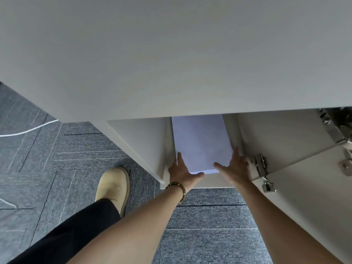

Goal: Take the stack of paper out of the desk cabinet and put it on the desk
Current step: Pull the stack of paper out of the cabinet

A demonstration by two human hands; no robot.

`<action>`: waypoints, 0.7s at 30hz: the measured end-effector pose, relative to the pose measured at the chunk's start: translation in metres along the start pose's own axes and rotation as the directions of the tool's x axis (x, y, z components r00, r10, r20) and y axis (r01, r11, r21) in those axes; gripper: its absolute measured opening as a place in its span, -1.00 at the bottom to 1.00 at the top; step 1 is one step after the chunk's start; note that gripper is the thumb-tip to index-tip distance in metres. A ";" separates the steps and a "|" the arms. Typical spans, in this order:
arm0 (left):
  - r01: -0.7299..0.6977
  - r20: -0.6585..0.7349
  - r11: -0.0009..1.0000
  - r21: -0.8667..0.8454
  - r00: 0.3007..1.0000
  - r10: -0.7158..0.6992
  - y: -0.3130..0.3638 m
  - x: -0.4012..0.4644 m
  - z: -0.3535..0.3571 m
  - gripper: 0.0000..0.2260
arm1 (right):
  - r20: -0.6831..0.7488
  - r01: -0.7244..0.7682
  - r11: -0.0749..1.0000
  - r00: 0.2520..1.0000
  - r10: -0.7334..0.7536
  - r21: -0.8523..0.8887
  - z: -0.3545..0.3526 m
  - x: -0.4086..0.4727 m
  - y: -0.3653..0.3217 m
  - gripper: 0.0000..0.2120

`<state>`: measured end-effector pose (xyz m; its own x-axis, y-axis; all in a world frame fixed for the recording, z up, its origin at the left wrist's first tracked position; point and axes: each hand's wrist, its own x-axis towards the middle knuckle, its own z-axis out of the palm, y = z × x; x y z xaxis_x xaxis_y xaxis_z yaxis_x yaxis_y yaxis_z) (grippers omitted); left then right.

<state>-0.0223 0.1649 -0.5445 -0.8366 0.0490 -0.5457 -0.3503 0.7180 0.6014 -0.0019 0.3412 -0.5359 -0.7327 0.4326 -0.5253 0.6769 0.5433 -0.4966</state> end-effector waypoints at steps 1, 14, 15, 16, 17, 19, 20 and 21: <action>-0.003 -0.002 1.000 0.011 1.000 0.003 -0.002 -0.003 0.000 0.05 | -0.011 -0.001 1.000 1.000 0.001 0.022 0.001 -0.005 0.003 0.06; 0.021 0.016 0.999 -0.041 1.000 -0.020 -0.080 -0.095 0.015 -0.08 | -0.032 -0.085 0.989 0.995 0.089 0.125 0.051 -0.114 0.057 -0.10; 0.027 -0.008 0.996 -0.080 1.000 -0.028 -0.082 -0.096 0.015 -0.10 | -0.032 -0.090 0.985 0.995 0.096 0.144 0.052 -0.114 0.059 -0.18; 0.031 -0.048 0.992 -0.120 0.998 -0.037 -0.081 -0.095 0.015 -0.12 | -0.032 -0.096 0.979 0.994 0.103 0.178 0.052 -0.111 0.059 -0.28; 0.028 -0.090 0.988 -0.150 0.995 -0.041 -0.080 -0.092 0.014 -0.14 | -0.027 -0.103 0.973 0.993 0.111 0.209 0.053 -0.107 0.060 -0.38; 0.029 -0.140 0.984 -0.174 0.989 -0.054 -0.074 -0.085 0.013 -0.12 | -0.007 -0.120 0.960 0.992 0.126 0.254 0.051 -0.095 0.062 -0.43; 0.047 -0.137 0.982 -0.185 0.988 -0.073 -0.070 -0.081 0.011 -0.10 | 0.010 -0.133 0.950 0.991 0.136 0.281 0.051 -0.088 0.063 -0.41; 0.067 -0.126 0.977 -0.201 0.988 -0.094 -0.067 -0.076 0.010 -0.09 | 0.029 -0.147 0.938 0.989 0.145 0.315 0.050 -0.083 0.062 -0.42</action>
<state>0.0691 0.1201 -0.5497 -0.8464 -0.1062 -0.5218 -0.4830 0.5656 0.6684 0.1042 0.3035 -0.5579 -0.6242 0.4860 -0.6117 0.7647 0.2195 -0.6059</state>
